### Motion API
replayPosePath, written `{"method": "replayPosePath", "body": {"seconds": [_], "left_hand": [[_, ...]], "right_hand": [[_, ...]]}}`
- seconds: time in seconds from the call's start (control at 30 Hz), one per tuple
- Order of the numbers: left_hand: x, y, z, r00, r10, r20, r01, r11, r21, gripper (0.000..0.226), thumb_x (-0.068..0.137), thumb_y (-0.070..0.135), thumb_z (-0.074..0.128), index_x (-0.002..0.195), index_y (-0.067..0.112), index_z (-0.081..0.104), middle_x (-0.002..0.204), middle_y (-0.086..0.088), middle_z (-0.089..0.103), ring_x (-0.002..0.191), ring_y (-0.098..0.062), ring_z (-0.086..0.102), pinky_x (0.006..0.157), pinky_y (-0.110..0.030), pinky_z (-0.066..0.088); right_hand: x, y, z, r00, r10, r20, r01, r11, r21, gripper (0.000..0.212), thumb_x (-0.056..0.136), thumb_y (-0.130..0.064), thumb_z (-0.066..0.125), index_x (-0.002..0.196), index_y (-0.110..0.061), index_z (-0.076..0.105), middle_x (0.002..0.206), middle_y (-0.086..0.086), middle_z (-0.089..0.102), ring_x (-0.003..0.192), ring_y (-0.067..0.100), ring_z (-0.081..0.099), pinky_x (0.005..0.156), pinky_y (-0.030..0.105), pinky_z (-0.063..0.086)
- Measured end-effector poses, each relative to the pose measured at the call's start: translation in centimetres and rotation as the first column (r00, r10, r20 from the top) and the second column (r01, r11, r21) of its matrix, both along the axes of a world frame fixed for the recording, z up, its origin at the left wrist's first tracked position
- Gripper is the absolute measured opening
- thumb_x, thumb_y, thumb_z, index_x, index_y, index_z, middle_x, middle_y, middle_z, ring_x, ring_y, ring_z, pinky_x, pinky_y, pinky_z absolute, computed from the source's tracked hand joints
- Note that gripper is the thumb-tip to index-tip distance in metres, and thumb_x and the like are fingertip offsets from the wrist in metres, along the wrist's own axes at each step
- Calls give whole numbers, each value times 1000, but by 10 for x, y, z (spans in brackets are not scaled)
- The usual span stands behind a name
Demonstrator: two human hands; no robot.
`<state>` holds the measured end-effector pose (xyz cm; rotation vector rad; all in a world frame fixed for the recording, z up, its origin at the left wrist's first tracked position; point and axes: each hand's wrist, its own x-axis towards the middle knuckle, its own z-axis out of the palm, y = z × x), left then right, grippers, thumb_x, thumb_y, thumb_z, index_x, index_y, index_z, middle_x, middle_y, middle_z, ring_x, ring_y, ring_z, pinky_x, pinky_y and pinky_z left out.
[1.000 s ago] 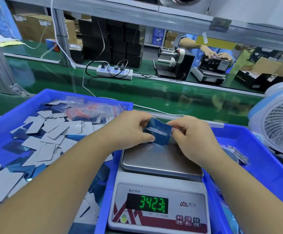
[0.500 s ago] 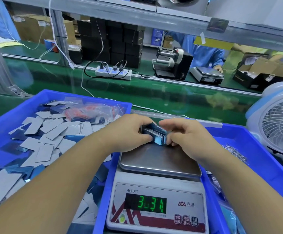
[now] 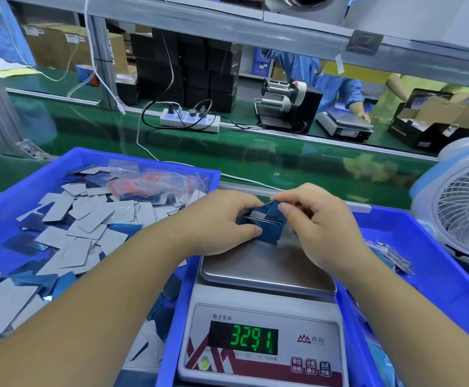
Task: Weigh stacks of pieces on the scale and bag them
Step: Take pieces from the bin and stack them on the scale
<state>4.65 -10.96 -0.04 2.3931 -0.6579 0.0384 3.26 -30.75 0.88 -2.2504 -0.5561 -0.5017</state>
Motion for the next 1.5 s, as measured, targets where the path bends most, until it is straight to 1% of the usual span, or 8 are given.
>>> {"method": "replayPosePath", "body": {"seconds": [0.13, 0.37, 0.5, 0.67, 0.83, 1.1, 1.37, 1.5], "left_hand": [[-1, 1, 1, 1000, 14, -24, -15, 999, -36, 23, 92, 26, 67, 114, 31, 67, 55, 38, 52, 55, 13, 50, 51, -6, 35], [-2, 1, 1, 999, 26, -47, -26, 1000, -12, 28, 91, 27, 68, 118, 35, 67, 59, 45, 51, 59, 16, 52, 52, -3, 36], [-3, 0, 1, 999, 27, -42, -29, 999, -37, 30, 90, 23, 69, 118, 33, 67, 57, 43, 52, 56, 13, 53, 51, -4, 35], [-4, -2, 1, 1000, 24, 5, -24, 997, -80, 28, 89, 19, 71, 114, 30, 69, 61, 46, 50, 60, 15, 51, 56, -3, 35], [-4, -3, -2, 996, 86, -12, -87, 987, -133, 30, 87, 24, 74, 113, 35, 65, 60, 34, 53, 57, 4, 48, 55, -11, 35], [-10, -14, -1, 990, 141, 0, -140, 985, 98, 66, 91, 44, 61, 148, 51, 27, 143, 5, 49, 143, -14, 23, 116, -44, 23], [-20, -31, -8, 998, 53, -24, -41, 926, 374, 75, 96, 34, 39, 158, 23, -2, 165, 4, 17, 154, -18, -5, 122, -49, 3], [-23, -37, -3, 998, 66, -12, -58, 946, 319, 76, 94, 30, 39, 158, 24, -2, 165, 6, 16, 154, -19, -5, 122, -51, 3]], "right_hand": [[-1, 1, -1, 971, 40, -237, 7, 981, 195, 30, 97, -6, 56, 88, -32, 66, 60, -4, 63, 53, 7, 58, 58, 16, 48], [2, -15, 6, 974, -77, -214, 27, 974, -226, 21, 86, -14, 65, 77, -33, 67, 60, -29, 57, 56, -3, 51, 52, 9, 37], [1, -14, 8, 983, -105, -149, 26, 890, -455, 21, 83, -19, 64, 94, -36, 67, 76, -21, 60, 66, -4, 52, 59, 12, 36], [-7, -6, 8, 960, -21, -278, -22, 988, -154, 32, 78, -21, 65, 106, -37, 63, 75, -34, 62, 57, -1, 55, 57, 7, 39], [-7, 7, 0, 984, -85, -154, 52, 976, -209, 28, 80, -22, 76, 107, -30, 70, 53, -27, 50, 65, -8, 55, 65, 2, 36], [-4, 2, 2, 988, -143, -60, 128, 969, -213, 21, 78, -17, 73, 89, -34, 65, 63, -47, 51, 68, -16, 53, 66, 2, 36], [2, 7, -8, 983, -151, -103, 112, 943, -313, 18, 79, -20, 68, 95, -28, 71, 86, -14, 64, 77, 3, 47, 66, 12, 33], [3, 2, -2, 976, -173, -128, 137, 958, -252, 15, 77, -21, 69, 87, -31, 71, 72, -23, 65, 66, -2, 54, 61, 6, 37]]}}
